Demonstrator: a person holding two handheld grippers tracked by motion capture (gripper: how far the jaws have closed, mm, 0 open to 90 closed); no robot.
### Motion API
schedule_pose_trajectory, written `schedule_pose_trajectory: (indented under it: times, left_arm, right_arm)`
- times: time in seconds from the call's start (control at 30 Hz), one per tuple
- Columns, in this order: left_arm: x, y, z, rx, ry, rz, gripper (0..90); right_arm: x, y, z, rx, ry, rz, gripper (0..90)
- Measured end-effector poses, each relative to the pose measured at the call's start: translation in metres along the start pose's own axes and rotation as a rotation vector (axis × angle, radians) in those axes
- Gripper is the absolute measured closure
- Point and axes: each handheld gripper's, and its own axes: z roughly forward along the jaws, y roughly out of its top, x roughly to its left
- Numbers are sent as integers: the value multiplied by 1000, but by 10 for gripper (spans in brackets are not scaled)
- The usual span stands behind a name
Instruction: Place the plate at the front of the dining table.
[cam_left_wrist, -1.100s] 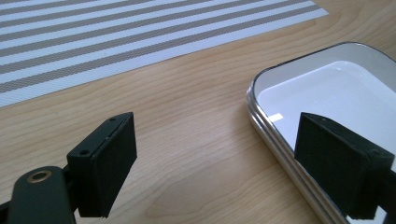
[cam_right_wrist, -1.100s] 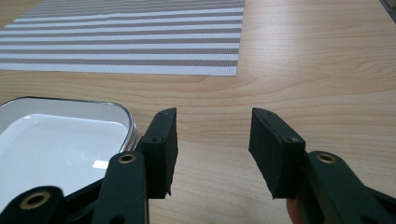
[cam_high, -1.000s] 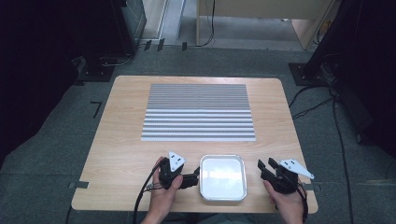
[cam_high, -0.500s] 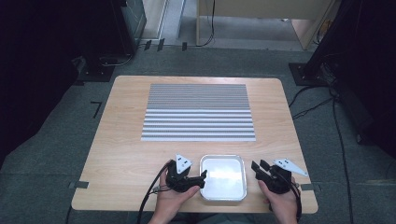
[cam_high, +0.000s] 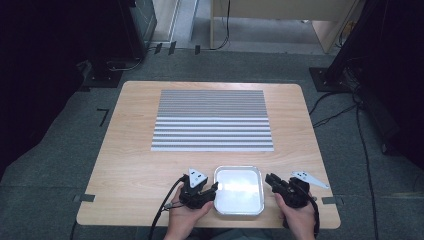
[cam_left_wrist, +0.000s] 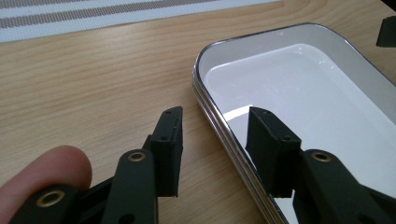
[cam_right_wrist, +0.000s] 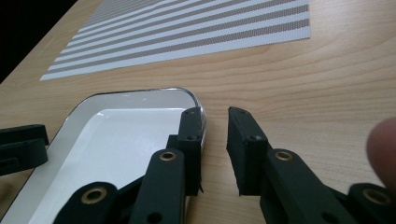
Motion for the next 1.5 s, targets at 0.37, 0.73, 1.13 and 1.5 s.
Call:
schedule_pose_trajectory:
  times: [0.37,0.73,1.13,1.5]
  left_arm:
    - [2,-3,0,6,-75,-7,716]
    - [1,-4,1,17,-100,-6,753]
    - [2,-2,1,12,-108,-22,760]
    - [2,-2,3,9,-107,-26,765]
  right_arm:
    - [1,-2,4,49,46,37,827]
    - [-1,-4,10,99,100,86,853]
    - [-6,-3,10,108,134,160,881]
    - [-10,-4,8,93,165,223,889]
